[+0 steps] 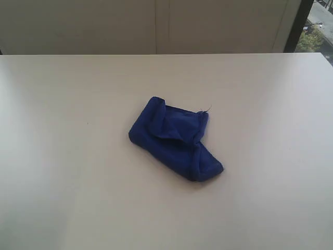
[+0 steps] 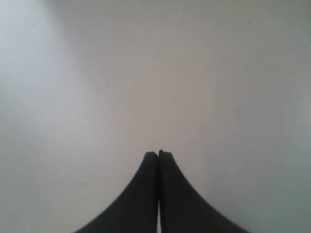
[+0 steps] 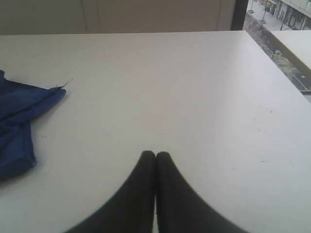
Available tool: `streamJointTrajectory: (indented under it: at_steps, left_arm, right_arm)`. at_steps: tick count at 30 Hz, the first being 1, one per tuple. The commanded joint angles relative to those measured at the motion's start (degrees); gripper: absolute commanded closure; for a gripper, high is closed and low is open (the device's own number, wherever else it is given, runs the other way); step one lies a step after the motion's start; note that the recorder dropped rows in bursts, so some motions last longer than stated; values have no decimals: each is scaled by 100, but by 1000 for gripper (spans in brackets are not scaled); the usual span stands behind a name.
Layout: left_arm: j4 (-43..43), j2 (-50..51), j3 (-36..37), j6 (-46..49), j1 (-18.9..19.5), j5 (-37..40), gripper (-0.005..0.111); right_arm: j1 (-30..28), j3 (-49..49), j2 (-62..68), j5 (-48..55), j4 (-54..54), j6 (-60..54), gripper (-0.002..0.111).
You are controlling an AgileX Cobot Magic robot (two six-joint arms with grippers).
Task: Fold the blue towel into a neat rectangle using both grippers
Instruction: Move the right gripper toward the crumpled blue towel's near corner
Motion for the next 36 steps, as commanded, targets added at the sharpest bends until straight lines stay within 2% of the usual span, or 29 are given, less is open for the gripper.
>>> streamJointTrajectory:
  at_steps: [1,7,13,16,21,25,27,29,32,34,36]
  left_arm:
    - [0,-24,48,0,1,-14,107]
    - [0,-24,48,0,1,-14,107]
    - [0,-24,48,0,1,-14,107]
    - [0,-24,48,0,1,-14,107]
    - [0,-24,48,0,1,-14,107]
    - [0,-24,48,0,1,-14,107]
    - [0,-24,48,0,1,-14,107]
    - [0,-24,48,0,1,-14,107]
    - [0,-24,48,0,1,-14,107]
    - [0,-24,48,0,1,-14,107]
    - [0,-24,48,0,1,-14,107]
  right_arm:
    - [-41,41,-33,-177,0,-25,108]
    - [-41,41,-33,-1149,0,-25,108]
    - [-41,41,-33,-3361,0,-25,108]
    - [-41,41,-33,-4148,0,-25,108]
    - [-41,41,-33,-4845,0,-25,108]
    - [-41,41,-33,-4972,0,-127,108]
    - [-41,41,-33,-4853,64,-359,108]
    - [-41,-147,-33,-4234,175,-299,108]
    - [-41,-1115,182,-2470,462,-231,108]
    - [-41,-2009,784,-998,787,283,108]
    - [-41,-2998,1673,239,756,328,108]
